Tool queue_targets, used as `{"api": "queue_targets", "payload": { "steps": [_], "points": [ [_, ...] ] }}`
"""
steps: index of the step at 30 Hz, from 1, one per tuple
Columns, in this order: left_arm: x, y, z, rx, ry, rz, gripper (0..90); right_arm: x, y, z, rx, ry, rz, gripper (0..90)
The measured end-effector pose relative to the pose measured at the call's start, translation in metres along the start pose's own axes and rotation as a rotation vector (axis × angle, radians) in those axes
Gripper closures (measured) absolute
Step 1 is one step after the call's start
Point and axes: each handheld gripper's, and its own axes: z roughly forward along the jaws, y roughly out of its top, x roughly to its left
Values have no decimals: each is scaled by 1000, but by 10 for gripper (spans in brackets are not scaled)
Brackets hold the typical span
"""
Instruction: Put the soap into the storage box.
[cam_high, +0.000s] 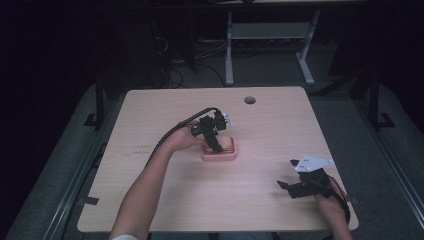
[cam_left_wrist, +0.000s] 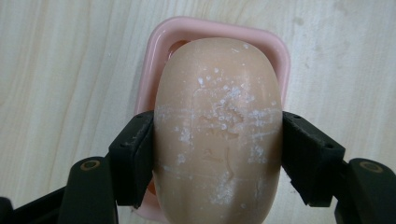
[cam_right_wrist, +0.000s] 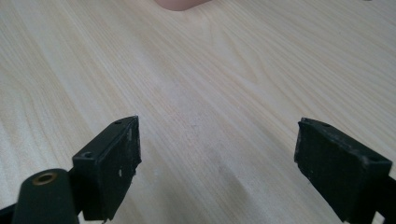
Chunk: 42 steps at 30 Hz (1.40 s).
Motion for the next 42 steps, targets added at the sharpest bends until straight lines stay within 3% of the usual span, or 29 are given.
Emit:
{"api": "queue_targets", "payload": {
  "steps": [11, 42],
  "points": [
    [1, 4, 10, 10, -19, 0, 319, 0, 0, 0, -3, 2, 6, 140],
    [3, 5, 14, 31, -32, -5, 318, 0, -1, 0, -6, -1, 8, 140]
  ]
}}
